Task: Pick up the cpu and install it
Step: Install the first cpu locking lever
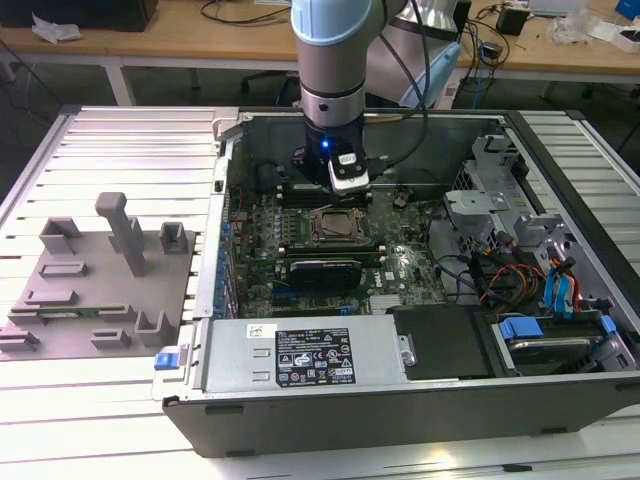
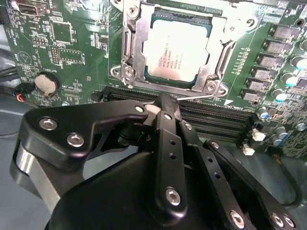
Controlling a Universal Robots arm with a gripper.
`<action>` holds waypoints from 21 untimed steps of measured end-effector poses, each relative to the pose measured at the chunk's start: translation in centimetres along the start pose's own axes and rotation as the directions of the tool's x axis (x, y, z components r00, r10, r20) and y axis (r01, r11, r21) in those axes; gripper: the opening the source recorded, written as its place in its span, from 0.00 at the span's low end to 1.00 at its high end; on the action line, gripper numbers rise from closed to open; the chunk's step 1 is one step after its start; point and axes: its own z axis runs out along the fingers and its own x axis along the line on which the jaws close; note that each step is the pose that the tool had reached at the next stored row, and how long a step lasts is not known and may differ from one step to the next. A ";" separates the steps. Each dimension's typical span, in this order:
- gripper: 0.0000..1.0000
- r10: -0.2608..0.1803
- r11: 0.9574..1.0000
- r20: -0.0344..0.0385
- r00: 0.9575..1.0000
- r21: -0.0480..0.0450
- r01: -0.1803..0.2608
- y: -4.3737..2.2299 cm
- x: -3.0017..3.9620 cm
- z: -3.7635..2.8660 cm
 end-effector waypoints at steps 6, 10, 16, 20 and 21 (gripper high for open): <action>0.11 0.012 1.000 0.002 1.000 0.001 -0.012 0.45 0.20 0.18; 0.11 0.021 1.000 0.004 1.000 0.004 -0.021 0.33 0.24 0.91; 0.11 0.032 0.999 0.014 0.999 0.021 -0.033 0.52 -0.34 1.29; 0.11 0.035 0.999 0.018 0.999 0.030 -0.035 0.49 -0.41 1.48; 0.11 0.035 0.999 0.019 0.999 0.033 -0.035 0.48 -0.42 1.53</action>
